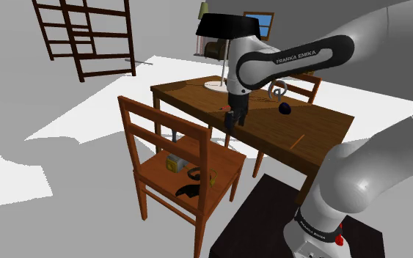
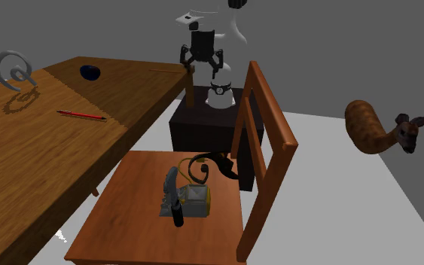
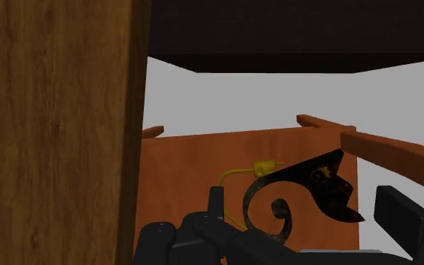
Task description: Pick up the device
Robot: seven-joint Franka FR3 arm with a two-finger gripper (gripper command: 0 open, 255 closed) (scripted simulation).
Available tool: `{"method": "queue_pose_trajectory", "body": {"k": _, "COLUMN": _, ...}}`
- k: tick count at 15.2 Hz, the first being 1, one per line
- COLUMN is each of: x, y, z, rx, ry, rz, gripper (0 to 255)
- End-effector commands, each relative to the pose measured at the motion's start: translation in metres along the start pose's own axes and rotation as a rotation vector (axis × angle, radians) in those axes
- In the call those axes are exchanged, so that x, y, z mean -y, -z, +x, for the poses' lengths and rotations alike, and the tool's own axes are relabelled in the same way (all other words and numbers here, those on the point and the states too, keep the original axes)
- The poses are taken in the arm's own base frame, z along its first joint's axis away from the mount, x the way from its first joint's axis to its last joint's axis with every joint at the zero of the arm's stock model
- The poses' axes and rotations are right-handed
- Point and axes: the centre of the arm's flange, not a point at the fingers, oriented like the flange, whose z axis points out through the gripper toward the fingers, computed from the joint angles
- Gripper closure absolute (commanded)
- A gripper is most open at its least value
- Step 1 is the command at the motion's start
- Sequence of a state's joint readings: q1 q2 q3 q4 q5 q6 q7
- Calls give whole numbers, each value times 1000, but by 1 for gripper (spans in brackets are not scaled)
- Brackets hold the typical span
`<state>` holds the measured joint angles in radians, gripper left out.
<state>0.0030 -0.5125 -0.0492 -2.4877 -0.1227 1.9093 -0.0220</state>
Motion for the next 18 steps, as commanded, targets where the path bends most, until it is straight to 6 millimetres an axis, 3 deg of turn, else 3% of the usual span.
{"method": "queue_pose_trajectory", "body": {"k": 1, "x": 1, "y": -21, "z": 13, "rx": -6, "ry": 11, "rz": 7, "gripper": 0}}
{"method": "queue_pose_trajectory", "body": {"k": 18, "x": -5, "y": -188, "z": 159, "rx": -37, "ry": 105, "rz": 69, "gripper": 0}}
